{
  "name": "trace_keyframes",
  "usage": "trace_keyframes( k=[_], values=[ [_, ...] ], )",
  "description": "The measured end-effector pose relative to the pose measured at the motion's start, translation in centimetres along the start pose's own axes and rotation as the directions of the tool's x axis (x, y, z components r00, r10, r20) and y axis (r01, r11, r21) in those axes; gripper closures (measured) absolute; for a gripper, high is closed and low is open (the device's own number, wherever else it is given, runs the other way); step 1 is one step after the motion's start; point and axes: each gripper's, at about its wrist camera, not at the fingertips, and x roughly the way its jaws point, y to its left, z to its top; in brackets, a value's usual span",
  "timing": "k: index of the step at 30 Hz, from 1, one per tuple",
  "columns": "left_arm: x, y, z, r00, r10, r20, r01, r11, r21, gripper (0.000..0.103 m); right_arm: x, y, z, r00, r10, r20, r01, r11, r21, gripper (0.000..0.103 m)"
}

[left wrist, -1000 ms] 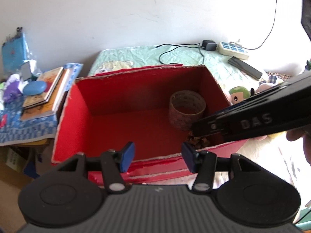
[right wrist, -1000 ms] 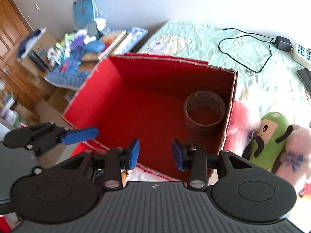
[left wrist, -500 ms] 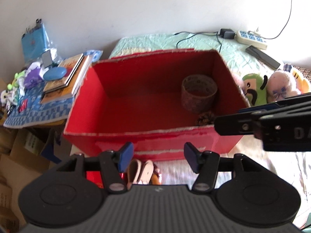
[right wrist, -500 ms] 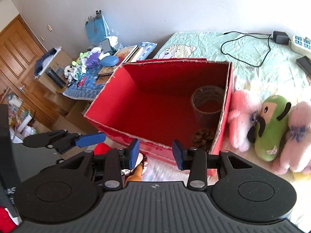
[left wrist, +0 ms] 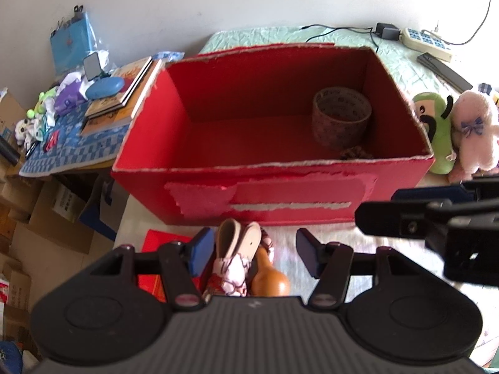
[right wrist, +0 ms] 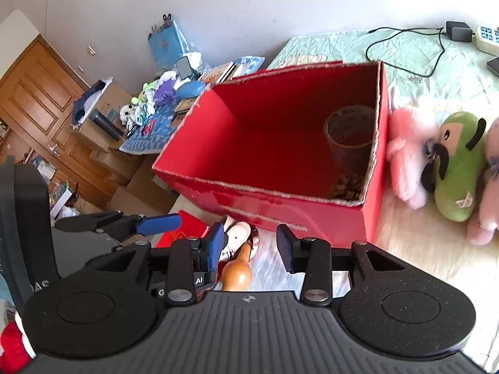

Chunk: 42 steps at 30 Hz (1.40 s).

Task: Organize objects
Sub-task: 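Open the right gripper and lift it out of the box, then grasp the orange gourd around its waist with the right gripper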

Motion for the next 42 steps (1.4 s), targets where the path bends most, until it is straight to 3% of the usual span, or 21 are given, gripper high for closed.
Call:
trace_keyframes(
  k=[14,19,26,32,42],
  values=[
    [1.9,0.6,-1.4,0.997,0.024,-0.078,-0.025,0.999,-0.019,0.038,2.2,-1.9,-2.1,0.998,0.026,-0.065,-0.020,0.995,0.094,0.062],
    [2.2,1.1,-2.2,0.996,0.001,-0.088,-0.003,1.000,-0.023,0.038,2.6,-2.6,-2.8,0.994,0.056,-0.091,-0.045,0.991,0.123,0.062],
    [1.4,2.3,-4.1,0.991,-0.125,-0.054,0.124,0.992,-0.022,0.042,3.6,-3.1,-3.8,0.984,0.111,-0.140,-0.085,0.980,0.180,0.062],
    [1.5,3.0,-5.0,0.965,-0.259,-0.047,0.257,0.965,-0.053,0.047,4.3,-3.9,-4.4,0.974,0.155,-0.166,-0.115,0.967,0.229,0.061],
    [2.8,2.7,-5.7,0.933,-0.345,-0.100,0.344,0.939,-0.031,0.047,4.8,-6.0,-5.0,0.949,0.232,-0.213,-0.154,0.932,0.328,0.061]
  ],
)
